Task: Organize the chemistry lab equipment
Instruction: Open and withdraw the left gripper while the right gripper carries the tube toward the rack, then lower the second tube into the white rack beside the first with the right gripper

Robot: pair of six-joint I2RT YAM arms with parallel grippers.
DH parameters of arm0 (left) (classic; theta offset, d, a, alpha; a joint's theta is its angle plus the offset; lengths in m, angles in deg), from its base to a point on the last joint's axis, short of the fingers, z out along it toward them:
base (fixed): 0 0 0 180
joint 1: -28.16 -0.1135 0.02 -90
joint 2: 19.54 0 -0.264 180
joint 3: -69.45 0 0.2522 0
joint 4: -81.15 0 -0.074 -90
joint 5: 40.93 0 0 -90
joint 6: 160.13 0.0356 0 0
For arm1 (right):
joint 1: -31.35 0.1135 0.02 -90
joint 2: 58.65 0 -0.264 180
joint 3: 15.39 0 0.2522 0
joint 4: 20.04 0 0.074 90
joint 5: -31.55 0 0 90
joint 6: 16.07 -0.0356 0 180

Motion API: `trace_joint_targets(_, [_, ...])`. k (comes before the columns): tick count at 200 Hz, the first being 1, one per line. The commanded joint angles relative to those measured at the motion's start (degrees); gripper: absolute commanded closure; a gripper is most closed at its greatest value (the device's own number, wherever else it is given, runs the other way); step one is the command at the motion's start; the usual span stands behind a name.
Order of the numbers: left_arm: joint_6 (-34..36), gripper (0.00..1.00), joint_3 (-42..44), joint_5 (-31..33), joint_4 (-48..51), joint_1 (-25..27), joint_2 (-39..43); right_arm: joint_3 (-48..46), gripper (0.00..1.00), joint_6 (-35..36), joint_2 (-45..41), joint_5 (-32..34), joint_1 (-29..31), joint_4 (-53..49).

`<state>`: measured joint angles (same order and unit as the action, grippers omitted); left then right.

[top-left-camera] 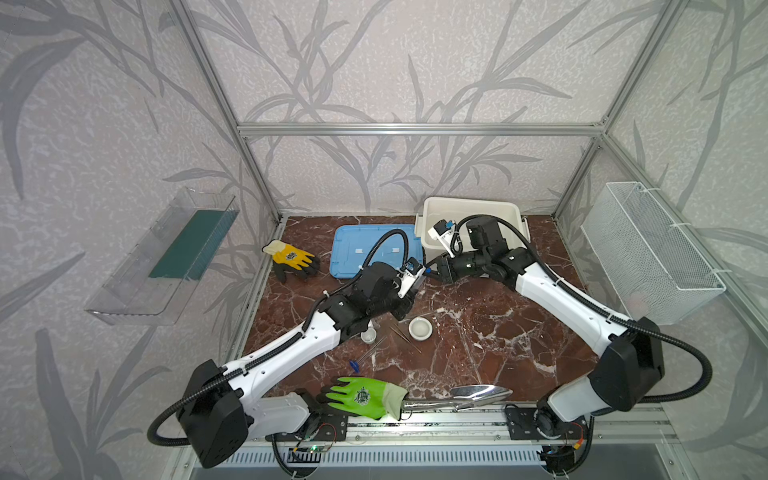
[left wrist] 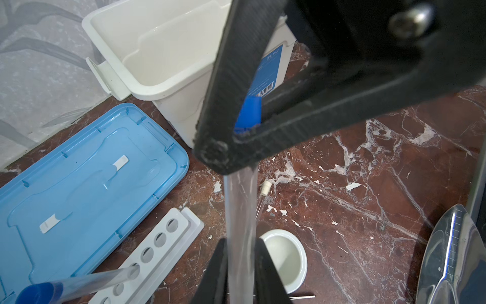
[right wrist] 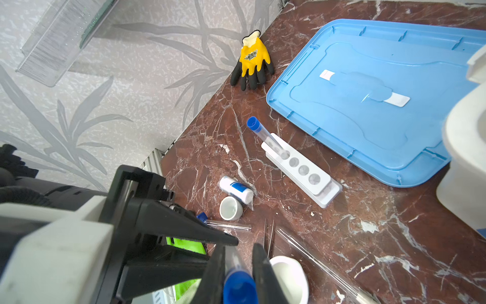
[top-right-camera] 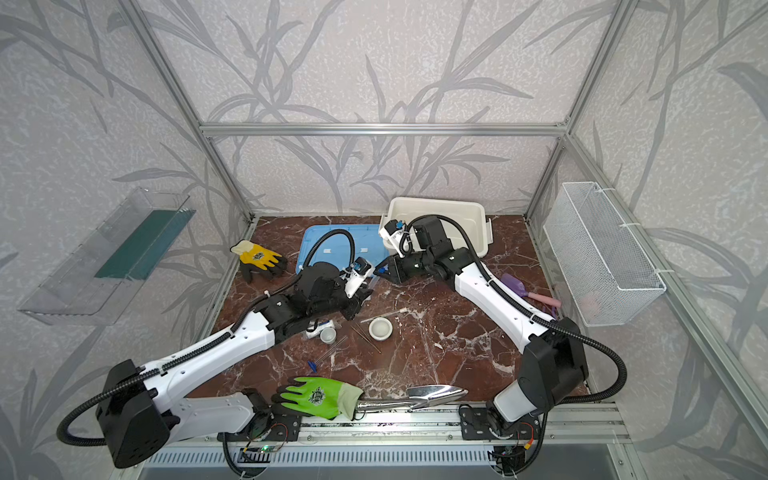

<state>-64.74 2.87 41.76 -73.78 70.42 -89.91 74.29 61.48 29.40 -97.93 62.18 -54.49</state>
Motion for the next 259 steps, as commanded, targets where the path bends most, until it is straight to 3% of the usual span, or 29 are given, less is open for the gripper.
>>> trace_joint_targets(1, [0.28, 0.78, 0.48, 0.89, -0.24, 0.12, 0.70, -0.75, 0.86, -0.12, 0.10, -0.16, 0.40, 0.83])
trace_joint_targets(40, [-0.14, 0.61, 0.78, 2.55, -0.83, 0.18, 1.49, 0.74, 0.87, 1.00, 0.89, 2.21, 0.88, -0.83])
trace_joint_targets(52, [-0.87, 0.50, 1.13, 3.96, -1.67, 0.15, 2.11, 1.94, 0.87, 2.56, 1.43, 5.50, 1.61, -2.72])
trace_joint_targets(62, [-1.44, 0.35, 1.31, 5.76, -2.08, 0.13, 2.92, 3.34, 0.87, 4.31, 1.91, 8.36, 2.65, -4.33])
trace_joint_targets(69, [-2.10, 0.31, 1.55, 7.29, -2.55, 0.14, 3.88, 4.24, 0.87, 5.21, 2.18, 9.76, 3.27, -5.07])
trace_joint_targets(112, [-4.60, 0.27, 1.24, 16.05, -0.03, -1.05, 14.16, 13.78, 0.87, 11.39, 6.55, 19.49, 7.70, -11.04])
trace_joint_targets(140, [-7.74, 0.23, 2.56, 25.55, 3.13, -5.98, 22.95, 19.77, 0.87, 15.26, 10.17, 27.88, 11.32, -12.62])
trace_joint_targets(165, [-13.32, 0.22, 2.65, 24.85, 10.81, -15.63, 28.03, 24.52, 0.87, 16.15, 14.49, 31.08, 13.20, -12.10])
trace_joint_targets(183, [-16.33, 0.22, 3.60, 25.05, 14.83, -19.56, 30.82, 27.44, 0.87, 17.05, 17.14, 34.07, 14.62, -11.62])
trace_joint_targets(259, [-18.30, 0.22, 7.80, 27.23, 18.74, -23.12, 36.86, 35.05, 0.86, 17.66, 25.91, 38.30, 17.31, -9.50])
